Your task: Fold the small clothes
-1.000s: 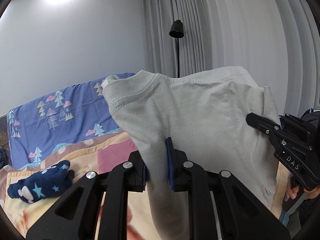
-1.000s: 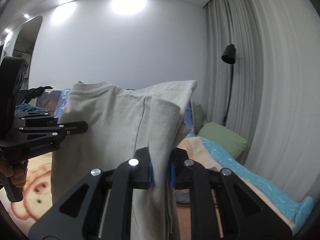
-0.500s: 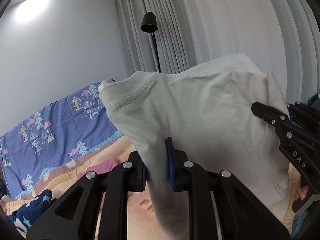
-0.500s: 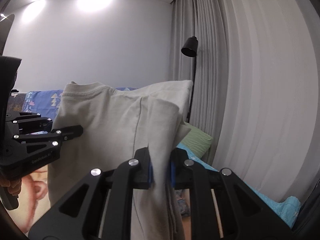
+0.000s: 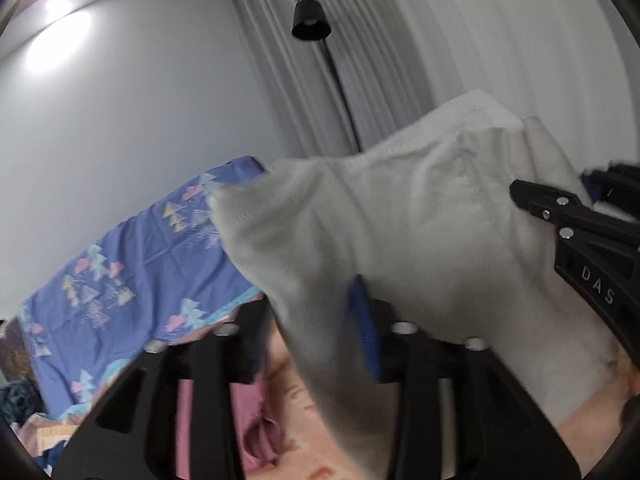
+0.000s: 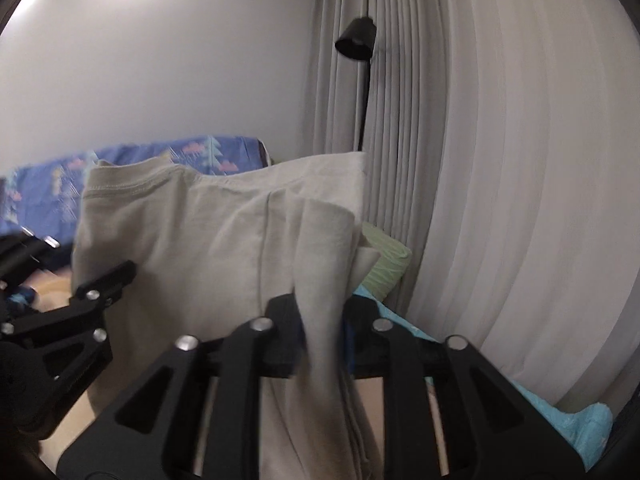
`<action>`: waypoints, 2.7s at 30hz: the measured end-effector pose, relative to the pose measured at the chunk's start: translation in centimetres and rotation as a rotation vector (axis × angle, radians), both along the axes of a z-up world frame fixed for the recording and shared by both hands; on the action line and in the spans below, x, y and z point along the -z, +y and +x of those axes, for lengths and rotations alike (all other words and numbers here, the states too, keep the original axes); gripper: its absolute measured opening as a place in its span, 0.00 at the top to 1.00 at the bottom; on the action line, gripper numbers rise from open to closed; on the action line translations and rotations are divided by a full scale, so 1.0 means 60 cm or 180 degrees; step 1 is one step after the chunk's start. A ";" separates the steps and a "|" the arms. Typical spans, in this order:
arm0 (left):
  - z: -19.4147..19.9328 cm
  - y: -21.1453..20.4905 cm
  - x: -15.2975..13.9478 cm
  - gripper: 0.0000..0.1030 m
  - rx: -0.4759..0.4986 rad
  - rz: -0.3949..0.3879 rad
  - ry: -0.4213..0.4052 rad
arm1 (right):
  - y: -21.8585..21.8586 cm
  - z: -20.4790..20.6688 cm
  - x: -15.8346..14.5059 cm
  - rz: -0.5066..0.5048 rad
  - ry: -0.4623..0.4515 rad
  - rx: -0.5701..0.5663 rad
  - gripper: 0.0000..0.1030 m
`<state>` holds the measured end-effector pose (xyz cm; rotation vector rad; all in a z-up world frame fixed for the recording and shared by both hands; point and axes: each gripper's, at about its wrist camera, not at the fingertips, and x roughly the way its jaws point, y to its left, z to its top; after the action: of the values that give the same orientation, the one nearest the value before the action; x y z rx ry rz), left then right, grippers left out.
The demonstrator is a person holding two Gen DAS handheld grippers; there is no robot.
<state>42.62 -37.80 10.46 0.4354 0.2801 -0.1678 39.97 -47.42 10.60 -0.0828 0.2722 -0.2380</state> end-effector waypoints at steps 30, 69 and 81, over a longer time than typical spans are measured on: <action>-0.218 0.116 0.092 0.01 0.0659 -0.0472 0.0784 | 0.049 -0.223 0.123 0.0071 0.0472 0.0361 0.07; -0.590 0.290 0.005 0.01 0.0285 -0.0861 0.0394 | 0.224 -0.569 0.029 0.0456 0.0132 0.0398 0.02; -0.586 0.290 0.038 0.01 0.0222 -0.0836 0.0612 | 0.225 -0.561 0.047 0.0455 0.0292 0.0456 0.02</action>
<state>7.48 -20.41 8.20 0.1682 0.4259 -0.3117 6.28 -33.90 7.78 0.0676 0.3863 -0.3568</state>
